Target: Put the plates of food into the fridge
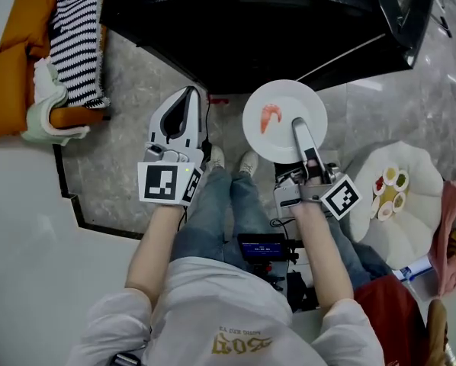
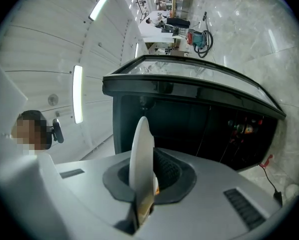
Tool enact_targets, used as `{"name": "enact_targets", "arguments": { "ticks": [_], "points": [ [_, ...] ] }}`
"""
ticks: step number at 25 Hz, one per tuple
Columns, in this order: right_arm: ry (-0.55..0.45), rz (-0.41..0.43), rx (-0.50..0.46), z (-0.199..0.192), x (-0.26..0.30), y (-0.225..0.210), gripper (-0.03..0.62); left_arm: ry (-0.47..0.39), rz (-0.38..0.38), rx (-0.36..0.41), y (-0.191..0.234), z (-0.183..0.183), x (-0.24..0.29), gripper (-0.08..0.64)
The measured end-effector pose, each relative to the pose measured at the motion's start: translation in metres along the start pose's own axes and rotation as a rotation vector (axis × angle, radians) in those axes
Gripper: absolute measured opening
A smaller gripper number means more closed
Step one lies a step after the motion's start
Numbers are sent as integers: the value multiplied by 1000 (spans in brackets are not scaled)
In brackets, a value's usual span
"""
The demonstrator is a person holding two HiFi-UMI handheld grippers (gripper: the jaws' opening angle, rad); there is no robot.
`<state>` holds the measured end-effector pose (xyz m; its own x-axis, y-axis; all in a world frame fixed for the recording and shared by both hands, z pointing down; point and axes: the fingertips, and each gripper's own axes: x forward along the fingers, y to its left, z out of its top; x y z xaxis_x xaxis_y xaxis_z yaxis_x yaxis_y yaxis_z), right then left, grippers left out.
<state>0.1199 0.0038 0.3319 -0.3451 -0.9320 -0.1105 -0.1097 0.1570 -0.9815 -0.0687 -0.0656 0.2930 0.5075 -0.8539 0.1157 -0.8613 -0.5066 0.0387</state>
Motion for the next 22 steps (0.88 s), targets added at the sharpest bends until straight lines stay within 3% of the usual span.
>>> {"name": "enact_targets", "arguments": {
  "ticks": [22],
  "points": [
    [46, 9, 43, -13, 26, -69, 17, 13, 16, -20, 14, -78, 21, 5]
  ]
}}
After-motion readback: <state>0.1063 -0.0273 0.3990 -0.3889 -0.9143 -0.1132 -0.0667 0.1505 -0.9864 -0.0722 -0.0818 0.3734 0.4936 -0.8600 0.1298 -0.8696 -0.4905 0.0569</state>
